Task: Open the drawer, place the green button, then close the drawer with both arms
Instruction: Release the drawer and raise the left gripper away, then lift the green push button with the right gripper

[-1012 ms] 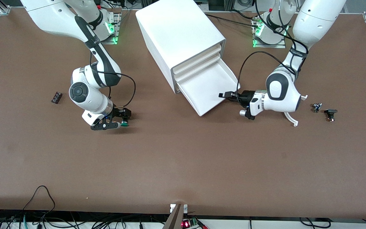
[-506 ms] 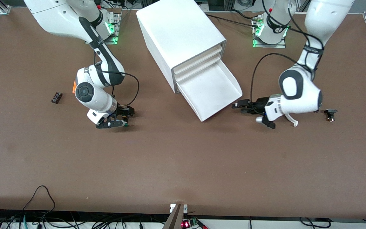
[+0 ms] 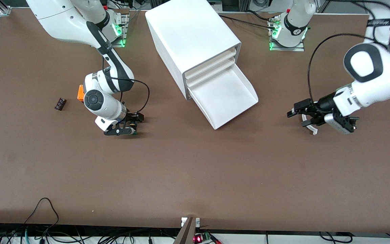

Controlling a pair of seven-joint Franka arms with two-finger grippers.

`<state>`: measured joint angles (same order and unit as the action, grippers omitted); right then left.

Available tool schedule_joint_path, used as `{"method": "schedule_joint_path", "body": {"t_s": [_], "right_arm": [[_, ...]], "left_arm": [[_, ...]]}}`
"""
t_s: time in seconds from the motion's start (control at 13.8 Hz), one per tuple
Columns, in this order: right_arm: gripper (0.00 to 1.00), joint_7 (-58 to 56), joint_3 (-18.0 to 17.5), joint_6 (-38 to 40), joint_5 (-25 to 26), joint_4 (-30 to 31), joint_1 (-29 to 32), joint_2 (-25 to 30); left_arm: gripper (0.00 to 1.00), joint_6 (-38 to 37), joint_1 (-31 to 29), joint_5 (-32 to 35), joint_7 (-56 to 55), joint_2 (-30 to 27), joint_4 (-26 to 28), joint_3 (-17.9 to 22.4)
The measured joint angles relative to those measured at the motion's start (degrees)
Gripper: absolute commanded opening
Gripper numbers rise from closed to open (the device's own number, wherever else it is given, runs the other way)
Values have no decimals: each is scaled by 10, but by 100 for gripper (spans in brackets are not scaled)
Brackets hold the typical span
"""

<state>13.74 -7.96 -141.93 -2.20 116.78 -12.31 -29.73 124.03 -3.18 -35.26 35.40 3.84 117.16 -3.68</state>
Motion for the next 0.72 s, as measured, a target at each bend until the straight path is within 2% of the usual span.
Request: {"method": "schedule_joint_path", "body": {"t_s": [0.14,0.29,0.51,0.72], "right_arm": [[30,1,0,0,0,1,-1,0],[28,1,0,0,0,1,-2,0],[24,2,0,0,0,1,-2,0],[23,2,0,-5,5,-4,-2,0]], "left_arm": [[100,-86,-1,113,-28,-47,-42,12],[100,-197,-2,210,-77,-72,-111,19],[100,-312,0,290,-151,-80,-189,12],[100,-344,4,332,-168,-79,-212,8]]}}
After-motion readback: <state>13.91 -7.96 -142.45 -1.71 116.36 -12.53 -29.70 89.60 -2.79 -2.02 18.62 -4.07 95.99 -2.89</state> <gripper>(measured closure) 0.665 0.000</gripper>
